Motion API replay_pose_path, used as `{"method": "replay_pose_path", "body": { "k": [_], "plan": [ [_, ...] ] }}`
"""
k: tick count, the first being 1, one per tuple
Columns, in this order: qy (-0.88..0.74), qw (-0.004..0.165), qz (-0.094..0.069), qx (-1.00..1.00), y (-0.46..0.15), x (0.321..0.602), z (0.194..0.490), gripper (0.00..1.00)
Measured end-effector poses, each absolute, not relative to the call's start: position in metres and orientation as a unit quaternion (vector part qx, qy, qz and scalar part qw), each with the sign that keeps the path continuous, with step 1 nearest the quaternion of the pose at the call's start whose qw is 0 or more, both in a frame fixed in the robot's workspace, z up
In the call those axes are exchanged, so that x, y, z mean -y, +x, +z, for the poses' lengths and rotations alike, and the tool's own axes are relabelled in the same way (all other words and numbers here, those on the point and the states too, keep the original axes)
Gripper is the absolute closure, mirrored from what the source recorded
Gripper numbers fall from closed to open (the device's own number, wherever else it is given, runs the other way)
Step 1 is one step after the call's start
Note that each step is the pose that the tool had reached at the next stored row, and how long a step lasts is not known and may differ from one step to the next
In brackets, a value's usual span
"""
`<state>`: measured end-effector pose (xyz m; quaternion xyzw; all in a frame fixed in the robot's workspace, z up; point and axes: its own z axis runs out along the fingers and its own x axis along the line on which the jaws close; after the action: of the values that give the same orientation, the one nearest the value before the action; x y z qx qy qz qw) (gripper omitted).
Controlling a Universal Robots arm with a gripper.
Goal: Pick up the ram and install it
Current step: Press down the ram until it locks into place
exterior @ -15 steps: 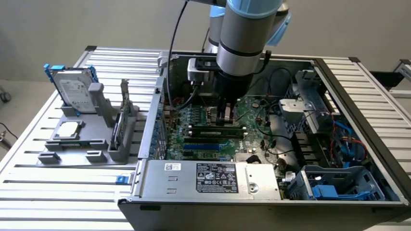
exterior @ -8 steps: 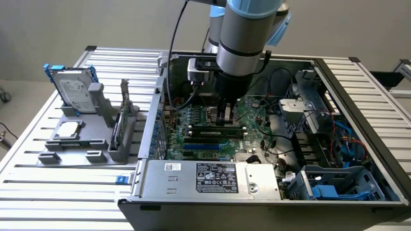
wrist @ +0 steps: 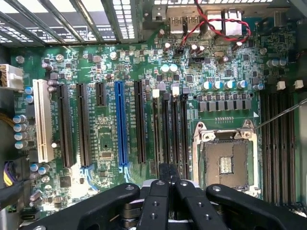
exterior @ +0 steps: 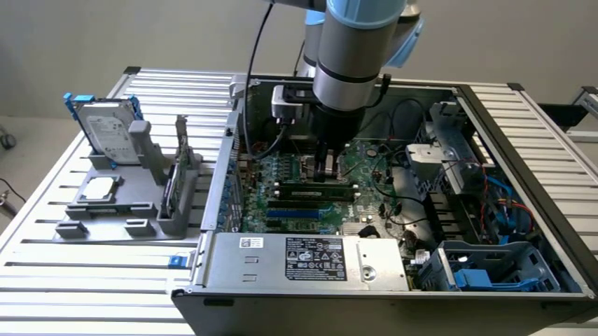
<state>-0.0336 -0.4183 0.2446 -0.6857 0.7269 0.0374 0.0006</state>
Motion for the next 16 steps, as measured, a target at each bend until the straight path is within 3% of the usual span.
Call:
{"method": "replay_pose_path", "body": {
  "k": [16],
  "plan": [
    [-0.696,-0.005,0.021,-0.718,-0.0358,0.4165,0.2374,0.89]
  ]
}}
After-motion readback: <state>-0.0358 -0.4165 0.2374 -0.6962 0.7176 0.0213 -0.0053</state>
